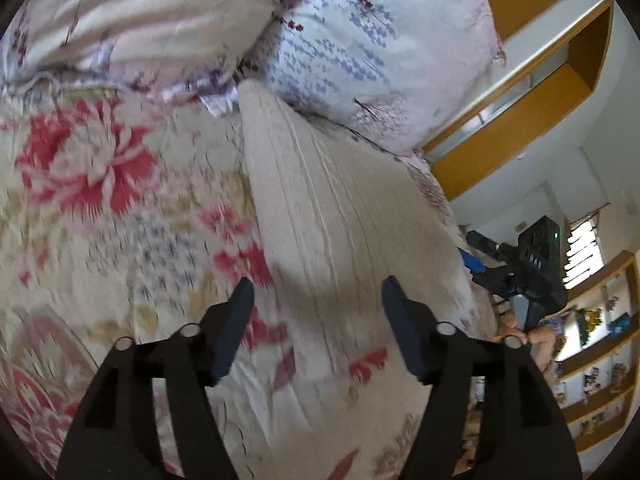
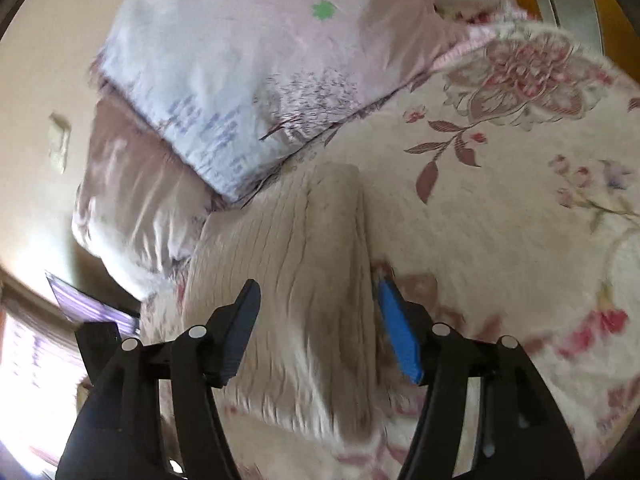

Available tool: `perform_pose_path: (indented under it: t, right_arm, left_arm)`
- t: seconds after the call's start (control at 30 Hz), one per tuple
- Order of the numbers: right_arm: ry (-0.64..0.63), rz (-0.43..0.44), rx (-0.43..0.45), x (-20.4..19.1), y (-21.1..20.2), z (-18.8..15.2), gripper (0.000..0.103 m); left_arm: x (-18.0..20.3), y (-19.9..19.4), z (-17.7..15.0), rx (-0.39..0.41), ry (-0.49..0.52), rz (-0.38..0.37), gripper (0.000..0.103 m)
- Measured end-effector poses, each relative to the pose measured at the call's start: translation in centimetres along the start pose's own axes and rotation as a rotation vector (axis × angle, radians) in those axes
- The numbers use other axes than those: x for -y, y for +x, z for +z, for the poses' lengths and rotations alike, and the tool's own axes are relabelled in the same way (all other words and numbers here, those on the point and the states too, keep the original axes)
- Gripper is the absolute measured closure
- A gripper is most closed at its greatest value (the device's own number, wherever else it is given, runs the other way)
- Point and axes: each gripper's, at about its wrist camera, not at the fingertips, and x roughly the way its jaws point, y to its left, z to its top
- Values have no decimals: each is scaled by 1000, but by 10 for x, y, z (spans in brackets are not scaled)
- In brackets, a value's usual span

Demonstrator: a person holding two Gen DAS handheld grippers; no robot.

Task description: Fold small clothes

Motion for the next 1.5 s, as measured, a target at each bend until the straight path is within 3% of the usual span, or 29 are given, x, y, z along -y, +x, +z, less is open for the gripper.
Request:
perform_pose_path:
  t: [0.2,0.23,0.3,0.33,0.5,0.53,0.67,0.7,0.8,0.9,0.97,1.03,1.27,1.5]
  right_arm:
    - [44,-59,-54,5,46,31,41]
    - [46,-66,-55,6,51,35,46]
    - [47,-49,-56,7,61,42,73]
    - [32,-37,-46,5,62,45,94]
    - [-242,-83,196,-47,28,49,94]
    - [-280,-135,220,-52,26,49,94]
    - [-244,-330,99,-30,64,54,94]
    - [-222,-343,69,-21,73,53,94]
    - [-201,-331,67,-17,74,51,93]
    - [-221,-352,99,-25,53,45,84]
    - [-259,-343,147,-34,33,34,65]
    - [-300,-298,177,-44,16,19,55]
    - [-420,-224,136,-68,4,-24,55]
    - [-488,-265,93,-72,23,-39,54]
  left_arm:
    - [-6,32,17,-35,-35,53,34]
    - [-7,37,20,-39,-43,54,34]
    - [-8,43,24,-43,-57,45,33]
    - [-8,44,25,-41,-57,44,33]
    - [-4,46,28,-17,-31,56,33]
    - [-3,48,30,-15,-27,55,33]
    - [-5,52,30,-29,-24,42,33]
    - [-5,53,30,-31,-24,42,33]
    - [-4,50,31,-34,-26,42,33]
    - [-2,42,30,-33,-22,41,33]
    - [-1,38,29,-30,-21,41,33]
    - [1,34,27,-25,-14,48,33]
    - [14,34,22,-12,44,124,32]
    - [25,44,20,11,122,233,29]
